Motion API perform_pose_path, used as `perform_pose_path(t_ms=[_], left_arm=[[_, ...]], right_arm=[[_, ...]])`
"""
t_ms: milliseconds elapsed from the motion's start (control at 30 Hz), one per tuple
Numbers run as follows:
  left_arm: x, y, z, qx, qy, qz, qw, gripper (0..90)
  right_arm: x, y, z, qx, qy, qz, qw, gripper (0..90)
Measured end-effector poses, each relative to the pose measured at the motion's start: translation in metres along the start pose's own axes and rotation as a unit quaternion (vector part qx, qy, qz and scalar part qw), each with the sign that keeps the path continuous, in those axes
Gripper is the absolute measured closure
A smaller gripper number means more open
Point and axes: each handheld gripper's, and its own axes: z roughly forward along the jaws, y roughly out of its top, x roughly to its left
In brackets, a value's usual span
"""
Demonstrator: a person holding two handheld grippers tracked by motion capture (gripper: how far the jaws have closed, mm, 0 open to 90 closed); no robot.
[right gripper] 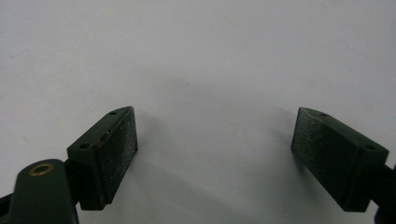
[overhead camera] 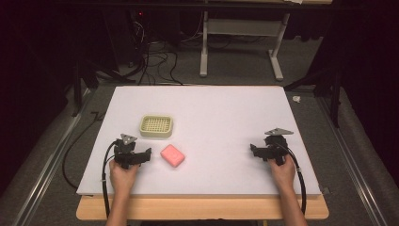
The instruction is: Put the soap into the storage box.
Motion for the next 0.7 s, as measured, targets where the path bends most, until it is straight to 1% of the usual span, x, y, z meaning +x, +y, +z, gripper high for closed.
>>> perform_pose_path(t_ms=[700], left_arm=[[0.0006, 0.0012, -0.0001, 0.005, -0.002, -0.002, 1.0, 15.2]], right_arm=[[0.0, 0.0001, 0.0, 0.0, 0.0, 0.0, 1.0, 15.1]])
